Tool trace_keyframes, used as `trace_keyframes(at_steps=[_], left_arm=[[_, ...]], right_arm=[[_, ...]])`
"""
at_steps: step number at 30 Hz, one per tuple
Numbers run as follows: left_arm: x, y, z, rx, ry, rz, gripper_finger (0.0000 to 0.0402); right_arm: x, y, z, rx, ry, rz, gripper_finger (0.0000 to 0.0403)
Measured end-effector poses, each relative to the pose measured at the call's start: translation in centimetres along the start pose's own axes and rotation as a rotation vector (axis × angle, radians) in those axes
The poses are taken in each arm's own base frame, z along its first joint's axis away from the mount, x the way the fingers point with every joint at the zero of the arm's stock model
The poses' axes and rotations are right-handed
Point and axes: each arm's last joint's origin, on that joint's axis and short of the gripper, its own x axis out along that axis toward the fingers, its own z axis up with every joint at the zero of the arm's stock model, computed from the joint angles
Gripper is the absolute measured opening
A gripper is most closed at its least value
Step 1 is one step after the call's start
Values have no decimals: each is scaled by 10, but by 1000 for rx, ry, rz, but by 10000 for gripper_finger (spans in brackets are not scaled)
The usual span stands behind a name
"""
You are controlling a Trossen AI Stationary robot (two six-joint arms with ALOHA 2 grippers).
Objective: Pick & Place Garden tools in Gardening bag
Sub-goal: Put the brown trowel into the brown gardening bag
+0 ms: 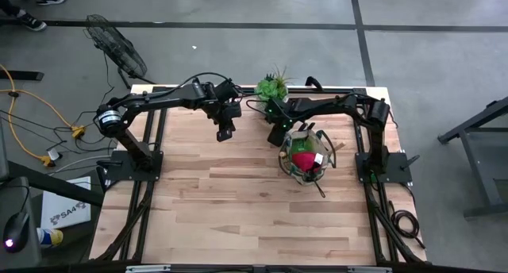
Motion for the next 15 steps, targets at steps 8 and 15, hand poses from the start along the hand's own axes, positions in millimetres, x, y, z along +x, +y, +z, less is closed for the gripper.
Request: trace_keyframes(at_steps=[8,15], left_arm=[[0,0,0,0,0,-1,0],[-1,-1,0,0,-4,-16,0]], right_arm=[[0,2,0,15,4,53,35],[-5,6,0,52,1,81,35]])
